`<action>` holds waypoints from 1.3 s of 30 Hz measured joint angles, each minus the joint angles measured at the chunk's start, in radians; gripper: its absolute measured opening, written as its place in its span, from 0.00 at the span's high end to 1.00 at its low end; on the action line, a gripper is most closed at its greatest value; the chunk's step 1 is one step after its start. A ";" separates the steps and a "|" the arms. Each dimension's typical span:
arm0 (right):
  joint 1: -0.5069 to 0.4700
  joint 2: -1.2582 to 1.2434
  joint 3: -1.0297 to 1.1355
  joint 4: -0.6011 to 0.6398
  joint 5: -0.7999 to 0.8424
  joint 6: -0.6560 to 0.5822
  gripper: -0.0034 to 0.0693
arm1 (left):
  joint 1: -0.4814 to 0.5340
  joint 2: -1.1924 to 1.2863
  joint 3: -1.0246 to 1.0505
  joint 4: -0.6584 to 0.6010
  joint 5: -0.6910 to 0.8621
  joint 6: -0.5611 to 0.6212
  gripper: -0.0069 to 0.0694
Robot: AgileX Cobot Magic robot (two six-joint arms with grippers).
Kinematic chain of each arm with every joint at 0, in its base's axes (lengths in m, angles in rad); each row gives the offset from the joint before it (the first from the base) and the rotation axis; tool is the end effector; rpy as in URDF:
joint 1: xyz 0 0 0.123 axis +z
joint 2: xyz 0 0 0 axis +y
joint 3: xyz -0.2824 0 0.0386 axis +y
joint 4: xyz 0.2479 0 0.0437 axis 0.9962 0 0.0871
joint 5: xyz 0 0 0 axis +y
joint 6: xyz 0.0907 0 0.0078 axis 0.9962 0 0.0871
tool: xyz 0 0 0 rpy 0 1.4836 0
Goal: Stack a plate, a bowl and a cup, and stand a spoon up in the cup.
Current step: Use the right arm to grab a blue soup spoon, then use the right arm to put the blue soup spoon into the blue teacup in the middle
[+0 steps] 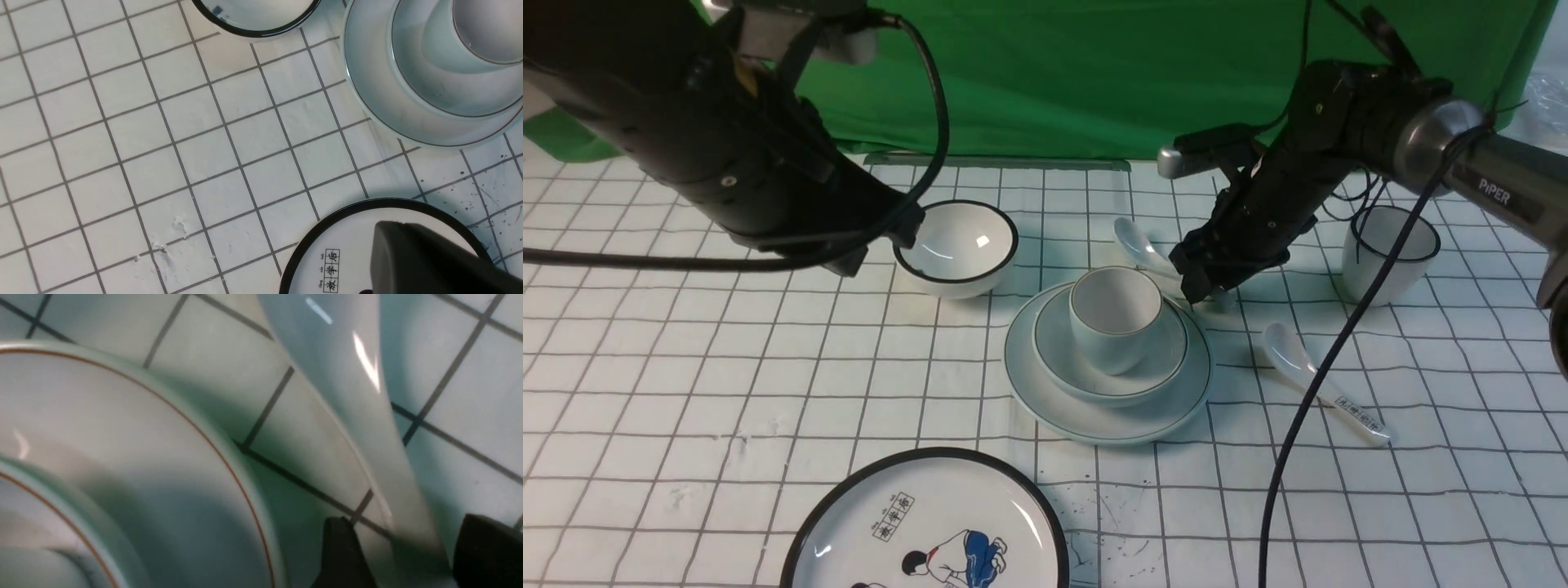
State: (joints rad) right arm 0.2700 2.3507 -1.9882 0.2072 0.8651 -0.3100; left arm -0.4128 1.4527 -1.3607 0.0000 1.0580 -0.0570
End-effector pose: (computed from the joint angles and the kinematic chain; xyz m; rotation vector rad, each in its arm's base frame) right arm 0.4892 0.1502 0.1682 -0.6414 2.6218 0.2412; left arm 0.2749 -0.1204 0.3491 0.4677 2.6013 -0.1597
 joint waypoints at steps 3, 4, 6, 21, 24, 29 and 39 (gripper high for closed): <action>0.000 0.009 -0.001 -0.018 -0.010 -0.008 0.40 | 0.000 0.000 0.000 0.000 0.001 0.000 0.91; 0.000 0.009 -0.001 -0.018 -0.011 -0.008 0.40 | 0.000 0.000 0.000 0.000 0.001 0.000 0.91; 0.000 0.009 -0.001 -0.024 -0.011 -0.012 0.45 | 0.000 0.000 0.000 0.000 0.004 0.000 0.91; 0.000 -0.051 -0.271 -0.092 0.299 0.095 0.69 | 0.000 0.000 0.000 0.000 0.000 -0.021 0.91; 0.006 -0.140 -0.221 -0.071 0.299 0.094 0.69 | 0.000 0.000 0.000 0.000 0.014 -0.021 0.91; 0.044 -0.391 0.004 -0.083 0.299 -0.104 0.69 | 0.000 0.000 0.000 0.006 0.051 -0.021 0.91; 0.211 -0.560 0.283 -0.278 0.296 -0.601 0.69 | 0.000 0.000 0.000 0.006 0.019 0.000 0.91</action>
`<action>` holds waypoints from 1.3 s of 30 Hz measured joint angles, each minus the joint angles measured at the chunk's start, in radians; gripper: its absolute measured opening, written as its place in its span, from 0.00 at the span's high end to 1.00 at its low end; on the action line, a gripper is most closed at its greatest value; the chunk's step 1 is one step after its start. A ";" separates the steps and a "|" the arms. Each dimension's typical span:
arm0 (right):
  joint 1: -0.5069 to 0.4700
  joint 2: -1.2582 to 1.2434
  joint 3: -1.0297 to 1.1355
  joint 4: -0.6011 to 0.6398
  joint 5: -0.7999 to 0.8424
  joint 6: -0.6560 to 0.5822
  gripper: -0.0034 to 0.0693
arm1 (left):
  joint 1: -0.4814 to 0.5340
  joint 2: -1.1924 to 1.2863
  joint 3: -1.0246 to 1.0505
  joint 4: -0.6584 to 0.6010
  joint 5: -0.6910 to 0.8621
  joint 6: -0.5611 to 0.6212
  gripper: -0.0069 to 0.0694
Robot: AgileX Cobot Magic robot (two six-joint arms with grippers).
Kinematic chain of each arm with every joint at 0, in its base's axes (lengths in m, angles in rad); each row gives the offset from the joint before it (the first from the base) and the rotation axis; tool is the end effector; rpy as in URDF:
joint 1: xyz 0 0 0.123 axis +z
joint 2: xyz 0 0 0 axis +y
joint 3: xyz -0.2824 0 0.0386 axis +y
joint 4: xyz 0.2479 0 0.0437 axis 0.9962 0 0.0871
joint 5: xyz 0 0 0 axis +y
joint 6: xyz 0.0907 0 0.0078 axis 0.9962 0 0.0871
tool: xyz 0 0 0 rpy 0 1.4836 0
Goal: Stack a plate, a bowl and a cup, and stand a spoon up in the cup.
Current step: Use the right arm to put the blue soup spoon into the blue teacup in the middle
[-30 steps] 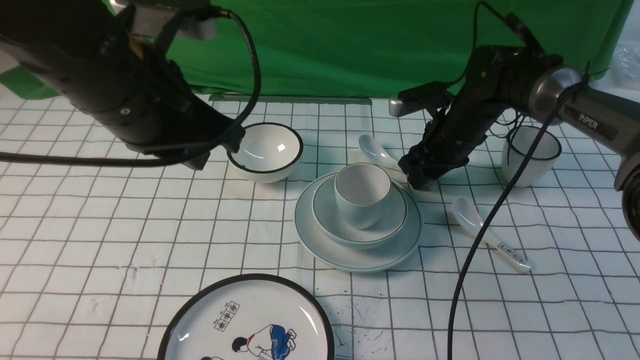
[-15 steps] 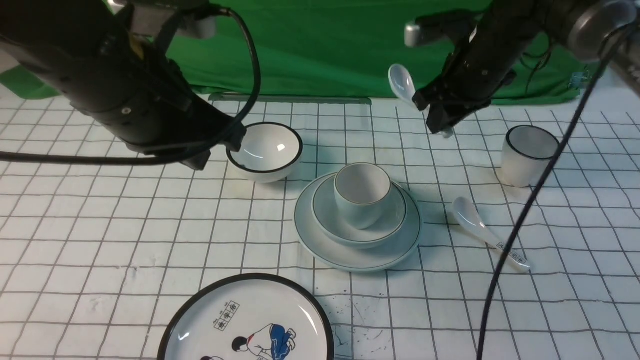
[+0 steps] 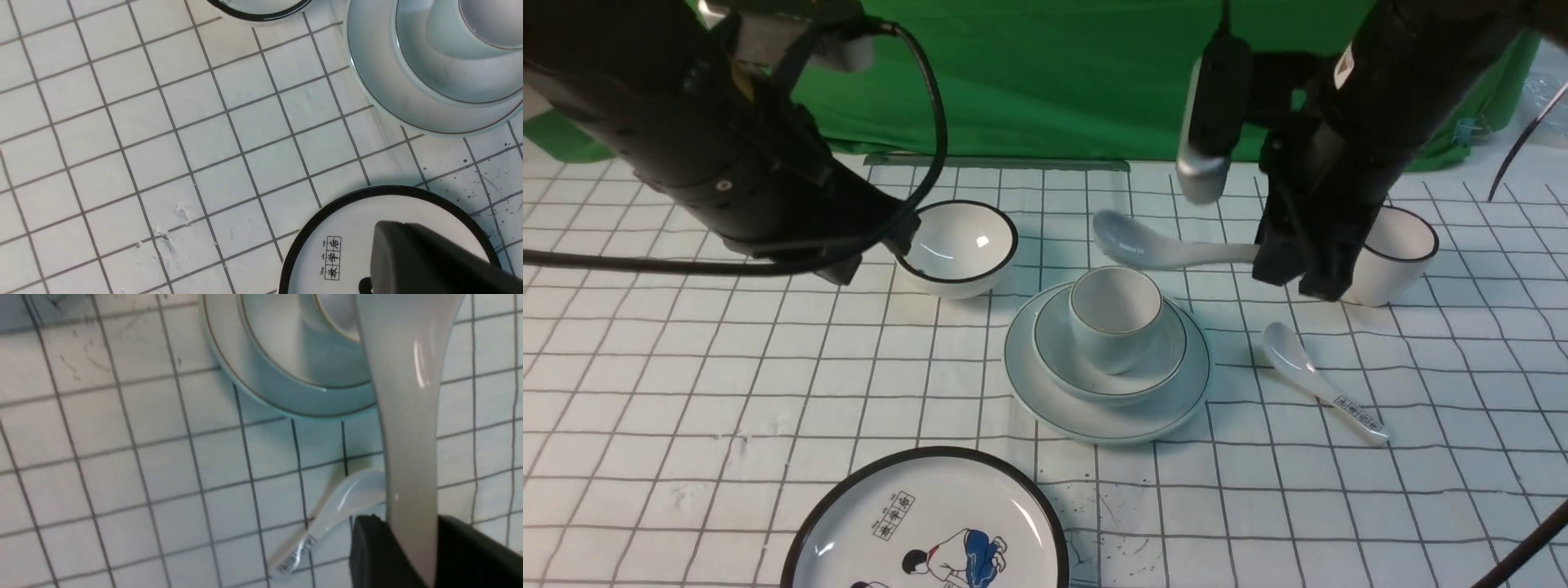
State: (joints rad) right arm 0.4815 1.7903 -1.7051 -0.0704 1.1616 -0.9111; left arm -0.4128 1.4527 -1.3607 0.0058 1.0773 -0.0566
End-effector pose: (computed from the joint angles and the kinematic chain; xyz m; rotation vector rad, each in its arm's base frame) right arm 0.3450 0.1736 0.3294 -1.7770 2.0944 -0.2166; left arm 0.2737 -0.1193 0.3483 0.4734 2.6187 -0.1468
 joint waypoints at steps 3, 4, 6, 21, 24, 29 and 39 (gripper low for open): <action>0.018 0.030 0.002 -0.107 -0.028 0.003 0.69 | 0.000 0.000 0.000 0.000 -0.007 0.004 0.91; 0.020 0.041 0.003 -0.134 -0.045 0.004 0.69 | 0.000 0.000 0.000 0.000 -0.010 0.004 0.91; 0.023 0.058 0.003 -0.157 -0.073 0.004 0.69 | 0.000 0.000 0.000 0.000 -0.012 0.005 0.91; 0.103 0.099 0.003 -0.401 -0.192 -0.145 0.69 | 0.000 0.000 0.000 0.001 -0.030 0.007 0.91; 0.112 0.099 0.003 -0.403 -0.187 -0.190 0.69 | 0.000 0.000 0.000 0.001 -0.034 0.009 0.91; 0.121 0.099 0.003 -0.406 -0.193 -0.270 0.69 | 0.000 0.000 0.000 0.001 -0.046 0.022 0.91; 0.122 0.100 0.003 -0.409 -0.322 -0.423 0.69 | 0.000 0.000 0.000 0.001 -0.049 0.039 0.91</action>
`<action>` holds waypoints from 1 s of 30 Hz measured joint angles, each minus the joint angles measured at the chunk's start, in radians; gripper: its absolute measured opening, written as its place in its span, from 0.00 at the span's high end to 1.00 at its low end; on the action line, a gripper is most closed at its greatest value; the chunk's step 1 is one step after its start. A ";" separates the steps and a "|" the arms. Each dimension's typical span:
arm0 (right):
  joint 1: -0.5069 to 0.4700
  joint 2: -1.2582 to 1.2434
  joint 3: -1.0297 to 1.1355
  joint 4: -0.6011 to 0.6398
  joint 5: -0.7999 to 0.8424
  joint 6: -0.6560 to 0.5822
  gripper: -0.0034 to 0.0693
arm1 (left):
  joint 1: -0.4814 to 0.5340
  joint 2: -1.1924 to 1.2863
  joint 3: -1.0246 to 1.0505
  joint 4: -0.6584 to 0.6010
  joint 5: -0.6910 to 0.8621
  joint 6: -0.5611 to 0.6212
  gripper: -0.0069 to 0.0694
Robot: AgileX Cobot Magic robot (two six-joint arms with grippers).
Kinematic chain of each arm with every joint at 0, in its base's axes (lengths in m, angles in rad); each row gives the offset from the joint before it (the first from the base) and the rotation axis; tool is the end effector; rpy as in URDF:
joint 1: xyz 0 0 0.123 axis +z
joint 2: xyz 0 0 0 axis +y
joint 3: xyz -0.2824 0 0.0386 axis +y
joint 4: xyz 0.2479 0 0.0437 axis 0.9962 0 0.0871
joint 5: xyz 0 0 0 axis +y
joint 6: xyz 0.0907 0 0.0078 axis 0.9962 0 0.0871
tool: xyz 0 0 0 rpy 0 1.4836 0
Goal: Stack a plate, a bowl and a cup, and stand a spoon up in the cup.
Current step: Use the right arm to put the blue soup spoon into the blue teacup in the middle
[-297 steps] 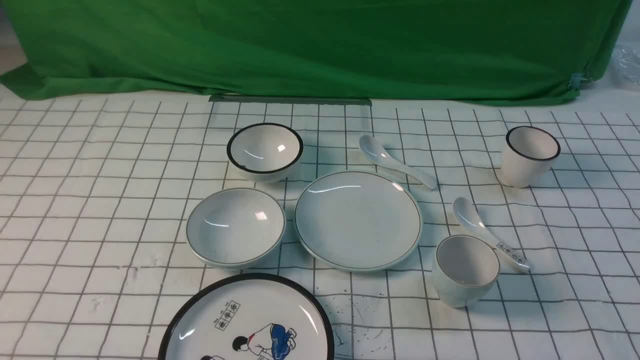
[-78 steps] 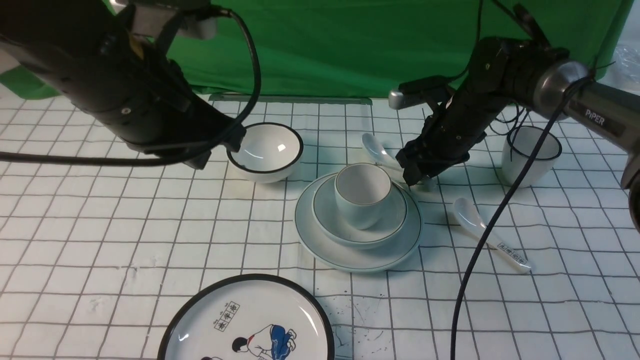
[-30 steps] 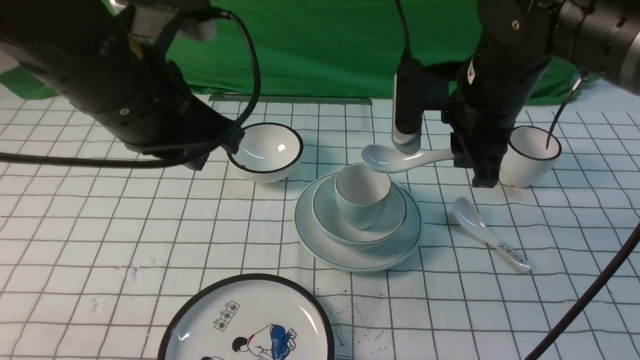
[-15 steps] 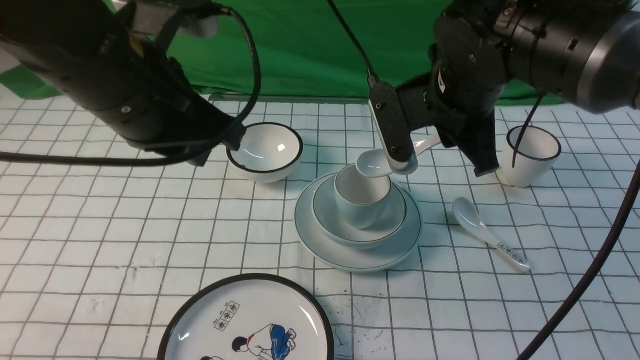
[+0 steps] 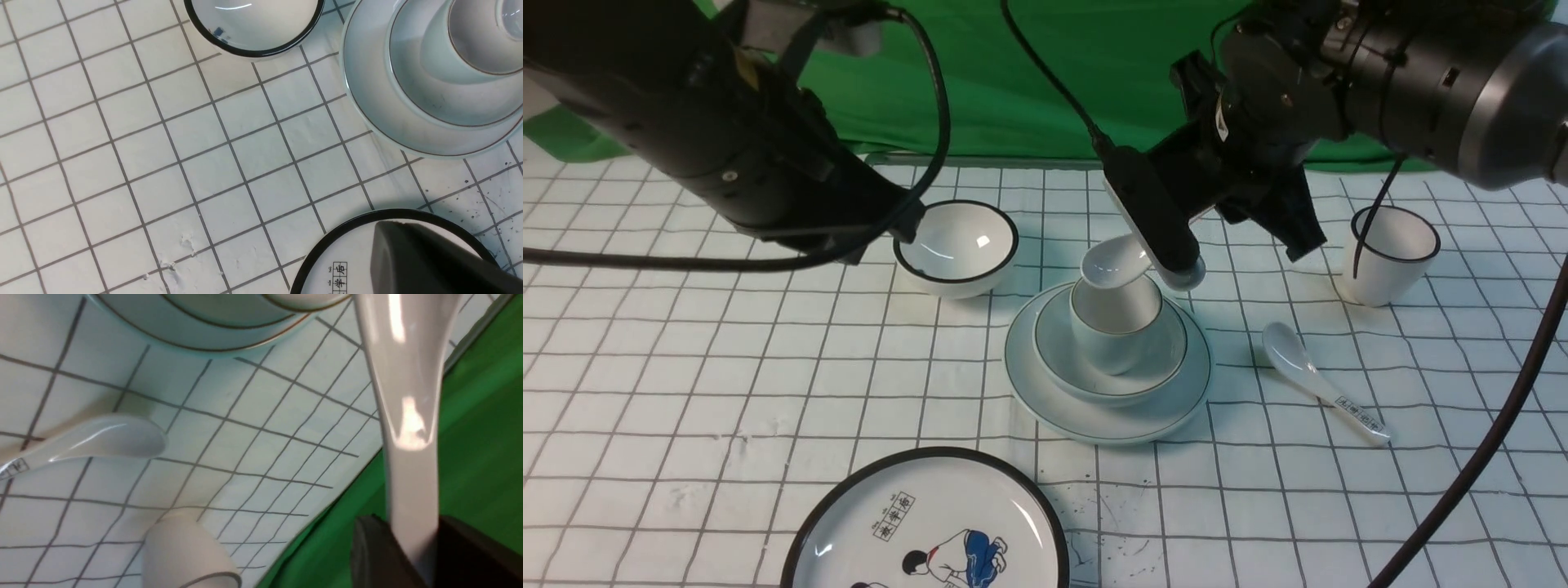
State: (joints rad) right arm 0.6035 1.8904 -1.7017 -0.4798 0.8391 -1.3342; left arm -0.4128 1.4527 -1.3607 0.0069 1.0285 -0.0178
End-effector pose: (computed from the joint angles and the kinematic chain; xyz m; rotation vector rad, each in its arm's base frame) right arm 0.3730 0.2190 0.3094 -2.2757 1.2380 -0.8663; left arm 0.2772 -0.1208 0.3505 0.5149 2.5601 -0.1449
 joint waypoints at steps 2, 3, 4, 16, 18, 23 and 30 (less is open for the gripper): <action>0.000 0.000 0.000 -0.002 -0.002 -0.028 0.69 | 0.000 0.000 0.000 0.001 0.005 0.011 0.91; 0.000 0.000 0.000 -0.002 -0.004 -0.038 0.69 | 0.000 0.000 0.000 0.001 0.006 0.011 0.91; 0.000 0.000 0.000 -0.004 -0.004 -0.046 0.69 | 0.000 0.000 0.000 0.002 0.006 0.012 0.91; 0.000 0.047 0.000 -0.060 -0.052 -0.122 0.69 | 0.000 0.000 0.000 0.004 0.007 0.018 0.91; 0.000 0.052 0.000 -0.062 -0.055 -0.123 0.69 | 0.000 0.000 0.000 0.004 0.007 0.018 0.91; 0.000 0.064 0.000 -0.064 -0.071 -0.124 0.69 | 0.000 0.000 0.000 0.003 0.007 0.018 0.91; 0.000 0.072 0.000 -0.063 -0.081 -0.124 0.69 | 0.000 0.000 0.001 0.002 0.007 0.025 0.91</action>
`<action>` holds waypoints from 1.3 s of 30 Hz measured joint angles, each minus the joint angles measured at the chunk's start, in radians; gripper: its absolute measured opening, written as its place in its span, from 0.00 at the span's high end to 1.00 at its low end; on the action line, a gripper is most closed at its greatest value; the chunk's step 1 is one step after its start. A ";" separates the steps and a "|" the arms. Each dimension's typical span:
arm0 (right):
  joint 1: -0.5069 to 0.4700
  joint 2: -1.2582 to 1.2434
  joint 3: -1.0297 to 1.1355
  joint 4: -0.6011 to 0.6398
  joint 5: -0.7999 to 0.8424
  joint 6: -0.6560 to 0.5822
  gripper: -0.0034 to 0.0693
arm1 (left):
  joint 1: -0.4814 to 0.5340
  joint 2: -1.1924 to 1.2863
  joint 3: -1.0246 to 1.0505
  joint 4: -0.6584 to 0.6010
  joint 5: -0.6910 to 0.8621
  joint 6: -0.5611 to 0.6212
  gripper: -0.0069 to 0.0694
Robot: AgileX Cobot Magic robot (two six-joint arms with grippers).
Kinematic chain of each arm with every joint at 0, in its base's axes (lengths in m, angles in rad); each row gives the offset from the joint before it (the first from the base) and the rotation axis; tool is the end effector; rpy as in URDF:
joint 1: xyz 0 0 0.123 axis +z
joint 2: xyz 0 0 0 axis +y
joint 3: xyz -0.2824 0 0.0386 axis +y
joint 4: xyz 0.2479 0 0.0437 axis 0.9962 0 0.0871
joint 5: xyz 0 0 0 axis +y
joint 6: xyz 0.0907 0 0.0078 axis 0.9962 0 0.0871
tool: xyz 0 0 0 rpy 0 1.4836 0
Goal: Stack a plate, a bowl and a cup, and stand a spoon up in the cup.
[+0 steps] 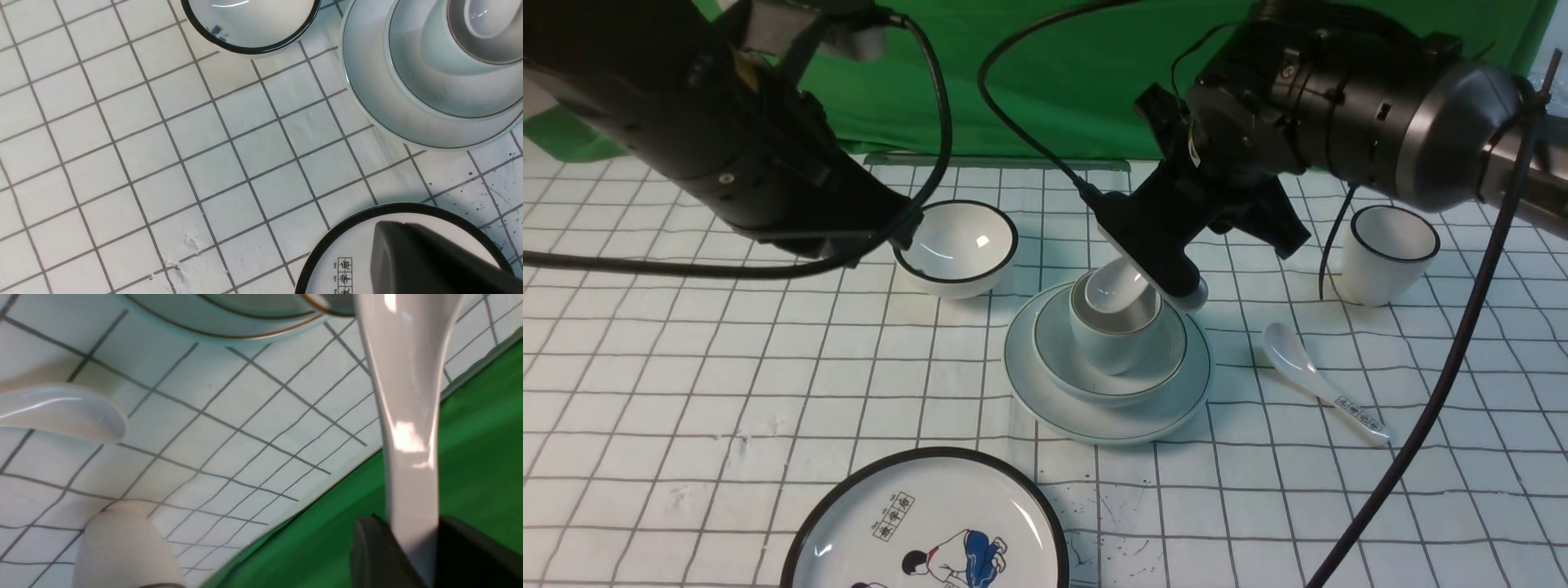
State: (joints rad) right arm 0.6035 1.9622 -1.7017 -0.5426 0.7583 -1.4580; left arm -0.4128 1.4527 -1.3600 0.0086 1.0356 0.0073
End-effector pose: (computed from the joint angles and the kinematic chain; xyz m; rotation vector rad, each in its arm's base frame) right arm 0.3889 0.2287 0.2834 -2.4040 1.0229 -0.9628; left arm 0.2767 -0.1205 0.3499 0.5489 2.5598 -0.1320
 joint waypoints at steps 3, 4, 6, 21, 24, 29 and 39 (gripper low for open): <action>0.000 0.000 0.000 0.000 0.000 0.000 0.67 | 0.000 0.000 0.000 0.000 0.000 0.000 0.91; 0.000 0.000 0.000 0.002 0.000 0.000 0.66 | 0.000 0.000 0.000 0.000 0.000 0.000 0.91; 0.000 0.000 0.000 0.006 -0.001 0.000 0.63 | 0.000 0.000 0.001 0.000 -0.001 0.000 0.91; 0.049 -0.074 0.000 0.048 -0.002 0.055 0.61 | 0.000 0.000 0.002 0.003 -0.007 0.001 0.91; 0.076 -0.121 0.001 0.048 -0.001 0.204 0.63 | 0.000 0.000 0.002 0.003 -0.007 0.001 0.91; 0.119 -0.268 0.002 0.035 -0.001 0.612 0.73 | 0.000 -0.004 0.002 0.003 0.008 0.001 0.91; 0.056 -0.933 0.216 0.040 0.280 1.625 0.92 | 0.000 -0.302 0.082 0.000 -0.045 -0.015 0.91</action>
State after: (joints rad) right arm 0.6593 1.0291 -1.4856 -0.5027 1.0387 0.1673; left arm -0.4128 1.1512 -1.2784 0.0081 0.9908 -0.0079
